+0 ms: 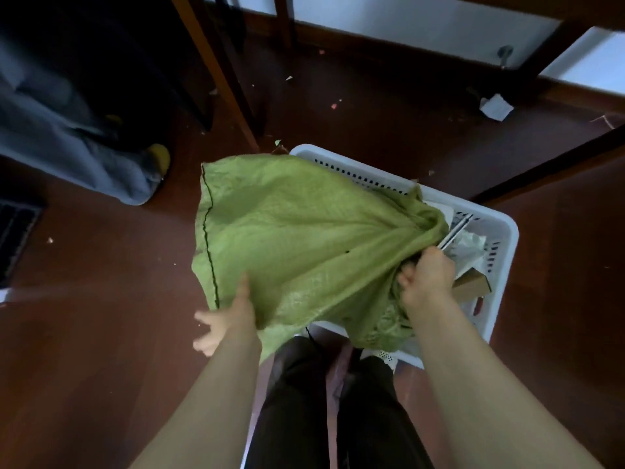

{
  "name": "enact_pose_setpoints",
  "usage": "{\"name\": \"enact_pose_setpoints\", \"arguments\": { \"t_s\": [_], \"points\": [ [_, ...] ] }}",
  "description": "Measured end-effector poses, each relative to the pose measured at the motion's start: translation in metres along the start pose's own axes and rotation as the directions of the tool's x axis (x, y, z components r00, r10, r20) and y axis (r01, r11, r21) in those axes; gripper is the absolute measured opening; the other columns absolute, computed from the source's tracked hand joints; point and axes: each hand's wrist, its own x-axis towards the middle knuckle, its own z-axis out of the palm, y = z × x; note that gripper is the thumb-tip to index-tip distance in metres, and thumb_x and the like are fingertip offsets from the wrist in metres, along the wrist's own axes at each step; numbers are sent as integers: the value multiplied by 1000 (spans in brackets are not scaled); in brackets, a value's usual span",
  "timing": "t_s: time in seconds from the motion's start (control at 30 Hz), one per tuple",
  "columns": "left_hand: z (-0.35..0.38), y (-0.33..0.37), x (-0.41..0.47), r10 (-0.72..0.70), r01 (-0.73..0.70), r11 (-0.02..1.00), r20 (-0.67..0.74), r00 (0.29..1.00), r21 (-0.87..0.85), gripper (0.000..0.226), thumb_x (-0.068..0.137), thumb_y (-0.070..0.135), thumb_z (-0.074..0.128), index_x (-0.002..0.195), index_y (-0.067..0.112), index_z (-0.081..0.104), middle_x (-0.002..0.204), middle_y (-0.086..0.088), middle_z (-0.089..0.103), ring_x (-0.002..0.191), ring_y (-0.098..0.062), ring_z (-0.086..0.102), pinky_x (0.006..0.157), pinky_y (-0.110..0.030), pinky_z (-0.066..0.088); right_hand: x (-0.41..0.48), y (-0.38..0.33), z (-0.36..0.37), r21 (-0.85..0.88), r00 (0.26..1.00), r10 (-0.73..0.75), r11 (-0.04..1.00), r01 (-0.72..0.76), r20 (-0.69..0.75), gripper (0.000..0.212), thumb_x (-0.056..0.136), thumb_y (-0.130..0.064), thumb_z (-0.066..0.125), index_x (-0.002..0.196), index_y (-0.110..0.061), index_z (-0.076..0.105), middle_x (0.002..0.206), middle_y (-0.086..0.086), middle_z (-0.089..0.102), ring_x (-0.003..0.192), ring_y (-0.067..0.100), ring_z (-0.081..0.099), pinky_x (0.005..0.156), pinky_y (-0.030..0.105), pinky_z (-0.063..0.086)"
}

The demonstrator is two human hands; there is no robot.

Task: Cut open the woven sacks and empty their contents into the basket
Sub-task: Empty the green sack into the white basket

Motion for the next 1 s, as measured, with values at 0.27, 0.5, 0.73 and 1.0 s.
{"name": "enact_pose_setpoints", "arguments": {
  "t_s": [0.27, 0.5, 0.73, 1.0],
  "points": [
    [4, -34, 36, -32, 97, 935, 192, 981, -342, 41, 88, 28, 68, 117, 3, 57, 109, -8, 62, 85, -22, 55, 72, -32, 50, 6, -9, -1, -22, 993, -40, 999, 38, -108, 26, 87, -11, 62, 68, -16, 45, 52, 0, 37, 29, 8, 28, 33, 16, 23],
    [-46, 39, -49, 532, -503, 813, 21, 847, -294, 33, 88, 16, 55, 56, 9, 47, 58, -3, 44, 60, -20, 40, 63, -31, 35, -24, -26, -23, -221, 994, -86, 973, 70, -62, 19, 84, -10, 65, 102, -14, 67, 82, 5, 66, 62, 20, 59, 56, 26, 54],
    [-68, 75, -182, 674, -427, 730, 453, 584, -534, 22, 77, 12, 78, 80, -4, 62, 81, -13, 62, 79, -26, 62, 80, -43, 54, -136, -78, -34, -324, 841, 8, 925, 199, 541, 26, 85, -23, 70, 106, -8, 64, 79, 7, 70, 27, 0, 37, 28, 15, 26],
    [-86, 77, -254, 722, -486, 692, 517, 460, -534, 26, 90, 29, 61, 73, 10, 60, 66, -5, 64, 61, -18, 63, 48, -20, 43, -185, -140, -45, -312, 705, -319, 729, 610, 633, 14, 77, -1, 74, 68, -11, 69, 66, 7, 69, 68, 27, 66, 68, 37, 57]
  ]
}}
